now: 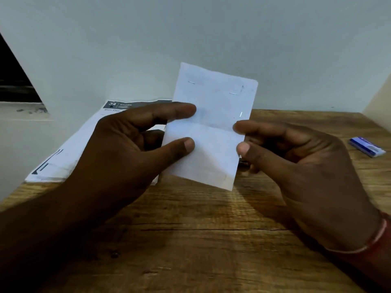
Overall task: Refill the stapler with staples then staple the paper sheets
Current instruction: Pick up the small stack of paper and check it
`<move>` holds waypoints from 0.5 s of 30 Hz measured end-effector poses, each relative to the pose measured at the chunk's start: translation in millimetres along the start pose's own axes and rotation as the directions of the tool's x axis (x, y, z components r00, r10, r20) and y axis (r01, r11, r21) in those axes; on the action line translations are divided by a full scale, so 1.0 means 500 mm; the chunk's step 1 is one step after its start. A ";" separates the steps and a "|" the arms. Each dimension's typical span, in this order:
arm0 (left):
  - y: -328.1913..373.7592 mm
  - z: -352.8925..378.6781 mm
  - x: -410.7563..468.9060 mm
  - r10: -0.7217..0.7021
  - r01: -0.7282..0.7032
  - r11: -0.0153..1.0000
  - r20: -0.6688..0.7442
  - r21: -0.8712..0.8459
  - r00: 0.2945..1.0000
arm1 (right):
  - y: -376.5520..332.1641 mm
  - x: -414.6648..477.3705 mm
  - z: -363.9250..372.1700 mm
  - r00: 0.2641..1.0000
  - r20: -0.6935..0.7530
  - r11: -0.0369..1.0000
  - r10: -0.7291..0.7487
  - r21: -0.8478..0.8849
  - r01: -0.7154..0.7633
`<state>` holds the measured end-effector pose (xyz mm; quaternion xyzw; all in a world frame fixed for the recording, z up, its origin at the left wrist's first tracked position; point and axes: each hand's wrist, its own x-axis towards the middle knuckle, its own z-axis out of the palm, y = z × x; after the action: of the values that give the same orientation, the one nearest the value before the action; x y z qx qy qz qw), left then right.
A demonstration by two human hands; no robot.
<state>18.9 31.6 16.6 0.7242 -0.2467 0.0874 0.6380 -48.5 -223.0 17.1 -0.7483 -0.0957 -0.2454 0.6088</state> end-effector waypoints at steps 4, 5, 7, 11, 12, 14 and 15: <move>-0.004 -0.002 -0.002 0.044 -0.043 0.997 -0.010 0.061 0.999 | -0.005 -0.002 0.001 1.000 0.008 1.000 0.011 -0.013 -0.011; -0.007 -0.003 0.000 0.055 -0.053 0.993 -0.014 0.107 0.998 | -0.006 -0.002 0.001 1.000 0.004 1.000 0.011 -0.022 -0.011; -0.010 -0.007 0.004 0.067 -0.065 0.984 -0.005 0.163 0.998 | -0.008 -0.002 0.000 1.000 -0.001 1.000 0.021 -0.017 -0.021; -0.010 -0.005 0.006 0.088 -0.089 0.977 0.011 0.194 0.996 | -0.008 -0.002 0.001 1.000 0.003 1.000 0.031 0.008 -0.031; -0.009 -0.004 0.006 0.097 -0.098 0.975 0.013 0.200 0.995 | -0.010 -0.002 0.002 1.000 -0.002 1.000 0.024 -0.005 -0.024; -0.004 -0.001 0.005 0.109 -0.109 0.975 0.012 0.194 0.994 | -0.011 0.000 0.001 1.000 -0.020 0.999 -0.001 -0.047 0.000; -0.001 0.002 0.004 0.116 -0.116 0.976 0.014 0.185 0.993 | -0.012 0.001 0.001 0.999 -0.032 0.998 -0.011 -0.060 0.009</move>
<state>20.6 30.4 16.9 0.7651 -0.2804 0.1459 0.5610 -50.5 -221.3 22.5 -0.7616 -0.0823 -0.2632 0.5864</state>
